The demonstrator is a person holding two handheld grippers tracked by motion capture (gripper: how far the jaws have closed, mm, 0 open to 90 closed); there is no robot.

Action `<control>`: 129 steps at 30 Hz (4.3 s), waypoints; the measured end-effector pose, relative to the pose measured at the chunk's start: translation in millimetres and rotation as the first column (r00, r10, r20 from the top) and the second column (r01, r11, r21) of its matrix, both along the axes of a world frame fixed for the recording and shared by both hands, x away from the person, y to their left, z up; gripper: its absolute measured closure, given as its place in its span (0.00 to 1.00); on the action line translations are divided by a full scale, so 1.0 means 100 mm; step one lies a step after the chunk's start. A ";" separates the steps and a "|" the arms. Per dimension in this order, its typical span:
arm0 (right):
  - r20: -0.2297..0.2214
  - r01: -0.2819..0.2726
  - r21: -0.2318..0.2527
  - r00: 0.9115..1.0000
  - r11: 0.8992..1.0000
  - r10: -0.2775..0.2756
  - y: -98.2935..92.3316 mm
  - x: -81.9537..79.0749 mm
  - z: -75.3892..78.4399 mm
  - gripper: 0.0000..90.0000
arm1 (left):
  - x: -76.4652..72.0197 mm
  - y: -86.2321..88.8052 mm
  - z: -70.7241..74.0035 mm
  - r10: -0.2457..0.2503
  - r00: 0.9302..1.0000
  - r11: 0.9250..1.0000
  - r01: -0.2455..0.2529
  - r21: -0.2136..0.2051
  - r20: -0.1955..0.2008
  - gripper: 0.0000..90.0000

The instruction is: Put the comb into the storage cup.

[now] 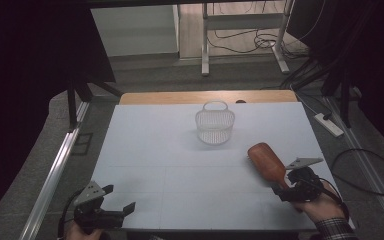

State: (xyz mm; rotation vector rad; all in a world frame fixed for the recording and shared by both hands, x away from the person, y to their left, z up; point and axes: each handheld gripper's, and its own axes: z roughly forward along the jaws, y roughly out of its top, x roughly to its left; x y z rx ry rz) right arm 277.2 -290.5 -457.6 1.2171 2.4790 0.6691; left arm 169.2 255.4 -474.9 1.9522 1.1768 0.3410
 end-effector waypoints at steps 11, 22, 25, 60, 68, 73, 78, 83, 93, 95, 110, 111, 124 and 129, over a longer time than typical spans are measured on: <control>0.024 0.066 0.030 0.997 0.997 -0.067 -0.06 0.06 -0.02 0.01 | 0.00 0.00 0.00 0.000 1.000 1.000 0.000 0.002 0.001 0.03; -0.004 0.051 0.034 0.999 0.998 -0.050 -0.12 0.15 -0.12 0.00 | 0.00 0.00 0.00 0.000 1.000 1.000 0.000 0.004 -0.001 0.03; -0.014 0.054 0.045 0.998 0.998 -0.054 -0.13 0.18 -0.14 0.00 | 0.00 0.00 0.00 0.002 1.000 1.000 -0.002 0.003 0.000 0.03; -0.100 0.100 -0.041 0.990 0.994 -0.104 -0.13 0.31 -0.38 0.19 | 0.00 0.00 0.00 -0.003 1.000 1.000 0.003 0.004 -0.002 0.03; -0.109 0.073 -0.018 0.991 0.997 -0.075 -0.13 0.30 -0.34 0.52 | 0.00 0.00 0.00 -0.003 1.000 1.000 0.003 0.004 -0.002 0.03; -0.133 0.064 -0.012 0.989 0.998 -0.065 -0.13 0.32 -0.34 0.68 | 0.00 0.00 0.00 -0.003 1.000 1.000 0.003 0.004 -0.002 0.03; -0.148 0.065 -0.006 0.987 0.998 -0.065 -0.14 0.32 -0.34 0.77 | 0.00 0.00 0.00 -0.004 1.000 1.000 0.004 0.004 -0.002 0.03; -0.176 0.088 0.017 0.981 0.996 -0.084 -0.17 0.33 -0.33 0.80 | 0.00 0.00 0.00 -0.005 1.000 1.000 0.005 0.005 -0.002 0.03; -0.133 0.088 0.040 0.988 0.995 -0.082 -0.18 0.29 -0.31 0.80 | 0.00 0.00 0.00 -0.006 1.000 1.000 0.006 0.002 -0.002 0.03; -0.121 0.087 0.041 0.989 0.995 -0.082 -0.18 0.28 -0.30 0.80 | 0.01 0.00 0.00 -0.005 1.000 1.000 0.005 0.001 -0.002 0.03; -0.067 0.083 0.106 0.995 0.991 -0.076 -0.21 0.23 -0.20 0.80 | 0.04 -0.03 0.03 -0.035 0.999 0.999 0.035 0.030 0.007 0.00; -0.062 0.081 0.112 0.995 0.990 -0.075 -0.21 0.22 -0.19 0.80 | 0.04 -0.03 0.04 -0.036 0.999 0.999 0.036 0.032 0.015 0.00; 0.007 0.076 0.161 0.997 0.984 -0.079 -0.22 0.17 -0.07 0.80 | 0.20 -0.14 0.09 -0.072 0.995 0.997 0.070 0.030 0.064 0.00; 0.026 0.065 0.179 0.997 0.982 -0.071 -0.21 0.15 -0.03 0.80 | 0.26 -0.20 0.09 -0.102 0.993 0.994 0.099 0.050 0.054 0.00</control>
